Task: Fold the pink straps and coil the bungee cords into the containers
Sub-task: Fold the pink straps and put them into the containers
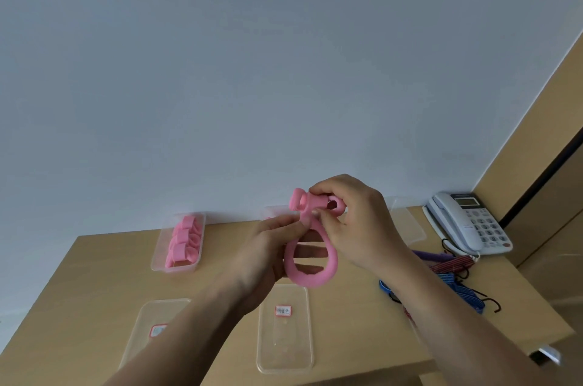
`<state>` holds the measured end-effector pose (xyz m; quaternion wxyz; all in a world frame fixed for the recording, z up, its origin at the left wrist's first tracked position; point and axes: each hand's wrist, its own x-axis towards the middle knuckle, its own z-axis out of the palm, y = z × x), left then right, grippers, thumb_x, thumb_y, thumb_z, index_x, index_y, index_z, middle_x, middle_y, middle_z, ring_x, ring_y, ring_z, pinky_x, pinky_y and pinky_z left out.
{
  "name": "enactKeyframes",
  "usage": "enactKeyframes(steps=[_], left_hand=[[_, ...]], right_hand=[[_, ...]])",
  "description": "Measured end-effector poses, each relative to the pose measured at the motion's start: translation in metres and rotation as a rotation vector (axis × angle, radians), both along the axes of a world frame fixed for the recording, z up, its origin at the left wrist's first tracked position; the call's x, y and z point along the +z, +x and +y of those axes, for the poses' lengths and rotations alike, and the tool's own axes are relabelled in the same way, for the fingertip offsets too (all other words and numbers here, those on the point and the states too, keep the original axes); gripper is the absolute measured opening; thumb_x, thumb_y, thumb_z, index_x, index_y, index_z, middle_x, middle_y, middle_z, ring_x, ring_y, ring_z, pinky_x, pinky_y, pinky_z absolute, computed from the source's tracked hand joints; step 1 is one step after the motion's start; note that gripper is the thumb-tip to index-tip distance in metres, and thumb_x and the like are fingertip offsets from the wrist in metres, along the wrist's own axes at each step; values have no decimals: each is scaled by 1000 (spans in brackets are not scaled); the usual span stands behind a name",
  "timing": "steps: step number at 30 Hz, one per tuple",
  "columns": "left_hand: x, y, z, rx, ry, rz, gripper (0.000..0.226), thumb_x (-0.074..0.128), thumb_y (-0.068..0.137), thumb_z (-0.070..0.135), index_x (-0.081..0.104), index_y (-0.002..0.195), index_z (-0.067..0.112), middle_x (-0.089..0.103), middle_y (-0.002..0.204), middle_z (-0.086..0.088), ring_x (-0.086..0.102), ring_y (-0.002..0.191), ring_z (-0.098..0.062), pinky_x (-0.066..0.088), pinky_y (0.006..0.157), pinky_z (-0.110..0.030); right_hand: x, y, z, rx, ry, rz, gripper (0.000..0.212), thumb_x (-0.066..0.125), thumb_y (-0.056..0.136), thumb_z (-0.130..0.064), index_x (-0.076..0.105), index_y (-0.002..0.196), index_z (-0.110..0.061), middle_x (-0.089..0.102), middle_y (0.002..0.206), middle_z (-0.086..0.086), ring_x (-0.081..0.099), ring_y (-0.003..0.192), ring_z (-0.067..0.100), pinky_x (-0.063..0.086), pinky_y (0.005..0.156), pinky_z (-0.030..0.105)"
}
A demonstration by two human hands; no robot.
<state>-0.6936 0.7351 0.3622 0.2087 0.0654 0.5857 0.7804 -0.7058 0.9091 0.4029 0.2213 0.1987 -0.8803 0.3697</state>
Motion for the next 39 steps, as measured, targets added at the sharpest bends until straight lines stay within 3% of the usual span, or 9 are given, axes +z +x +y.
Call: enactKeyframes(steps=[4, 8, 14, 19, 25, 29, 33, 36, 39], left_hand=[[0, -2, -6, -26, 36, -2, 51, 58, 99, 54, 67, 133, 17, 70, 131, -14, 69, 115, -44, 52, 102, -62], [0, -3, -13, -53, 140, -81, 56, 63, 97, 54, 69, 127, 7, 69, 128, -17, 69, 112, -43, 51, 104, -62], [-6, -3, -37, -44, 136, -116, 48, 64, 95, 32, 66, 129, -1, 66, 133, -27, 66, 115, -52, 47, 106, -67], [-13, -3, -63, -59, 85, -119, 48, 59, 83, 10, 68, 129, 1, 66, 131, -27, 63, 117, -56, 50, 102, -62], [-35, -3, -98, -39, 81, -173, 58, 56, 70, -3, 65, 128, -1, 68, 128, -26, 66, 113, -54, 44, 107, -70], [-55, 2, -108, -88, 177, -257, 57, 69, 58, -2, 71, 116, -4, 73, 112, -23, 72, 94, -38, 61, 88, -53], [-77, 0, -111, -69, 119, -318, 38, 59, 77, -17, 73, 112, -7, 73, 106, -24, 75, 88, -31, 63, 76, -37], [-90, -9, -109, -30, 78, -386, 51, 61, 65, -19, 70, 115, -8, 72, 106, -27, 74, 88, -35, 63, 73, -39], [-100, -19, -103, -2, 59, -414, 59, 66, 57, -16, 69, 116, -8, 72, 106, -25, 73, 93, -37, 64, 79, -44]], right_hand=[[-9, 5, -11, 11, -28, 110, 27, 75, 73, 8, 73, 93, -10, 67, 92, -2, 62, 80, 9, 48, 70, 16], [-16, 9, -23, -29, 26, 169, 28, 73, 69, 11, 73, 87, -10, 65, 89, 0, 62, 78, 15, 52, 67, 27], [-11, 13, -38, 53, 40, 35, 17, 70, 84, -2, 75, 94, -14, 67, 91, -6, 62, 83, 7, 50, 74, 21], [-13, 4, -59, 68, 211, -234, 34, 62, 89, -9, 67, 121, -20, 63, 116, -7, 57, 103, 6, 47, 89, 22], [-32, 15, -99, 88, 156, -229, 28, 68, 77, -5, 74, 94, -25, 71, 89, -12, 63, 83, 6, 52, 71, 26], [-60, 26, -113, -3, 160, -221, 29, 74, 73, -6, 75, 98, -21, 71, 93, -8, 64, 83, 8, 53, 73, 30], [-83, 37, -117, 0, 117, -230, 16, 83, 72, -6, 74, 84, -12, 70, 85, -3, 66, 78, 16, 54, 69, 36], [-99, 32, -112, 32, 137, -223, 18, 81, 67, 1, 71, 80, -8, 69, 87, 0, 65, 82, 20, 54, 70, 40], [-117, 25, -102, 87, 173, -310, 33, 88, 66, -16, 67, 90, -10, 67, 103, 0, 62, 97, 16, 51, 83, 29]])
